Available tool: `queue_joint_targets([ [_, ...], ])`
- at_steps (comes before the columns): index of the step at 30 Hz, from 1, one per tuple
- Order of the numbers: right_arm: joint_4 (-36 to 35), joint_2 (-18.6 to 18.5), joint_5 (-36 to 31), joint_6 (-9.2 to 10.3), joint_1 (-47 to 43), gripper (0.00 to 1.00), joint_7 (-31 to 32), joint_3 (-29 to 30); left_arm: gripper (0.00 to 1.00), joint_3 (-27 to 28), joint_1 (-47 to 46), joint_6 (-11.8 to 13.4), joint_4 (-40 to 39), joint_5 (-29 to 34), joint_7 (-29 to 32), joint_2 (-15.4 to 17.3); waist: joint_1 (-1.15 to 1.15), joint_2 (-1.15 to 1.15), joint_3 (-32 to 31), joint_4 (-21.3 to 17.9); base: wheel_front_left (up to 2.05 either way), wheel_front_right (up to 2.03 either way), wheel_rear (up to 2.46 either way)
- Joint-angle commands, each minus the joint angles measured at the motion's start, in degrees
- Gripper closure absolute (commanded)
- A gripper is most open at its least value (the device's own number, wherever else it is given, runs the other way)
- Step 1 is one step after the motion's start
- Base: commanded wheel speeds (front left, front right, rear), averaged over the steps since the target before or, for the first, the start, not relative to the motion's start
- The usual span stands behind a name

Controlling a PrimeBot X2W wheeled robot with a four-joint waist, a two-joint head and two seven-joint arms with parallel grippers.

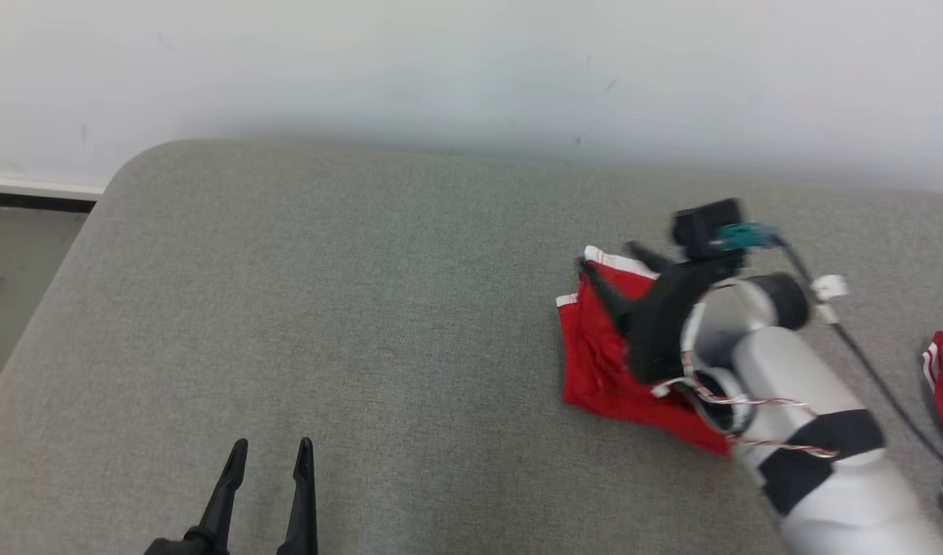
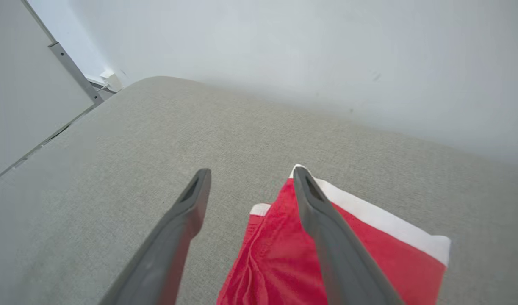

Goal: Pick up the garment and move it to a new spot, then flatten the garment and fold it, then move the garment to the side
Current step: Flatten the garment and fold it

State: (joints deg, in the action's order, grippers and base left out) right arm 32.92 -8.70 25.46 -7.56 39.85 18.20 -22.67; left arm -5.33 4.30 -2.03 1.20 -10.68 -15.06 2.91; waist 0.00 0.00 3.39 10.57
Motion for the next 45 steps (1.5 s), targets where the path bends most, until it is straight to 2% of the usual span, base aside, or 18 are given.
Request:
queue_joint_targets([
  [1, 0.33, -1.27, -0.72, 0.19, -1.07, 0.00, -1.18, 1.43, 0.00, 0.13, 0.94, 0.07, 0.03, -0.06, -0.09, 0.00, 0.00, 0.00, -0.71, -0.40, 0.00, 0.00, 0.00],
  [4, 2.49, -4.01, -4.33, 0.19, -3.09, 0.00, -3.30, 4.55, 0.00, -0.08, 1.10, -0.08, 0.07, 0.04, -0.09, -0.02, 0.00, 0.00, -1.17, -0.41, 0.00, 0.00, 0.00],
  [5, 3.41, -4.81, -5.97, 0.19, -3.72, 0.20, -4.15, 5.44, 0.00, -0.19, 1.14, -0.12, 0.07, 0.05, -0.09, -0.02, 0.00, 0.00, -1.21, -0.34, 0.00, 0.00, 0.00],
  [6, 4.48, -5.55, -7.99, 0.19, -4.28, 0.72, -5.14, 6.14, 0.00, -0.36, 1.08, -0.19, 0.06, 0.05, -0.09, -0.01, 0.00, 0.00, -1.12, -0.18, 0.00, 0.00, 0.00],
  [7, 5.17, -5.87, -10.06, 0.18, -4.79, 1.00, -6.30, 6.43, 0.00, -0.53, 0.87, -0.26, 0.02, 0.02, -0.09, -0.01, 0.00, 0.00, -0.91, 0.01, 0.00, 0.00, 0.00],
  [13, 9.17, -1.38, -16.94, 0.19, -8.11, 1.00, -12.50, 7.98, 0.00, -0.74, -0.32, -0.09, -0.40, -0.51, -0.09, 0.00, 0.00, 0.00, 0.95, 0.91, 0.00, 0.00, 0.00],
  [18, 12.55, 3.29, -18.64, 0.19, -9.84, 1.00, -14.89, 4.78, 0.00, -0.56, -0.57, -0.12, 0.05, -0.40, -0.09, -0.01, 0.00, 0.00, 1.31, 1.63, 0.00, 0.00, 0.00],
  [22, 14.07, 5.30, -17.56, 0.19, -10.16, 1.00, -16.43, 0.90, 0.00, -0.40, -0.99, -0.16, 0.15, -0.31, -0.09, -0.01, 0.00, 0.00, 1.66, 1.60, 0.00, 0.00, 0.00],
  [26, 14.60, 5.72, -15.30, 0.19, -10.41, 1.00, -17.07, -2.22, 0.00, -0.44, -1.24, -0.06, 0.25, -0.36, -0.09, -0.01, 0.00, 0.00, 1.59, 1.32, 0.00, 0.00, 0.00],
  [30, 11.54, 5.77, -7.79, 0.19, -10.74, 1.00, -17.78, -7.84, 0.00, -0.52, -1.40, 0.01, 0.46, -0.46, -0.09, -0.01, 0.00, 0.00, 0.96, 0.38, 0.00, 0.00, 0.00],
  [36, 4.65, 5.76, 3.16, 0.19, -12.09, 1.00, -22.48, -9.27, 0.00, 0.30, -1.21, 1.46, 1.25, -0.84, -0.09, 0.00, 0.00, 0.00, -1.06, -2.54, 0.00, 0.00, 0.00],
  [37, 3.48, 5.74, 3.80, 0.19, -12.23, 0.93, -23.72, -9.11, 0.00, 0.53, -1.21, 1.63, 1.23, -0.99, -0.09, 0.00, 0.00, 0.00, -1.58, -3.22, 0.00, 0.00, 0.00],
  [38, 2.50, 5.76, 4.03, 0.19, -12.38, 0.51, -24.92, -8.83, 0.00, 0.80, -1.14, 2.04, 1.16, -1.10, -0.09, -0.01, 0.00, 0.00, -1.96, -3.93, 0.00, 0.00, 0.00],
  [39, 1.50, 5.74, 3.86, 0.19, -12.71, 0.00, -26.45, -7.92, 0.00, 0.99, -1.18, 2.04, 1.09, -1.37, -0.09, 0.00, 0.00, 0.00, -2.38, -4.62, 0.00, 0.00, 0.00],
  [45, -4.50, 4.10, -1.04, 0.19, -16.42, 0.00, -31.31, -0.85, 0.00, 2.51, -1.81, 2.30, 1.38, -1.48, -0.09, 0.00, 0.00, 0.00, -4.46, -8.84, 0.00, 0.00, 0.00],
])
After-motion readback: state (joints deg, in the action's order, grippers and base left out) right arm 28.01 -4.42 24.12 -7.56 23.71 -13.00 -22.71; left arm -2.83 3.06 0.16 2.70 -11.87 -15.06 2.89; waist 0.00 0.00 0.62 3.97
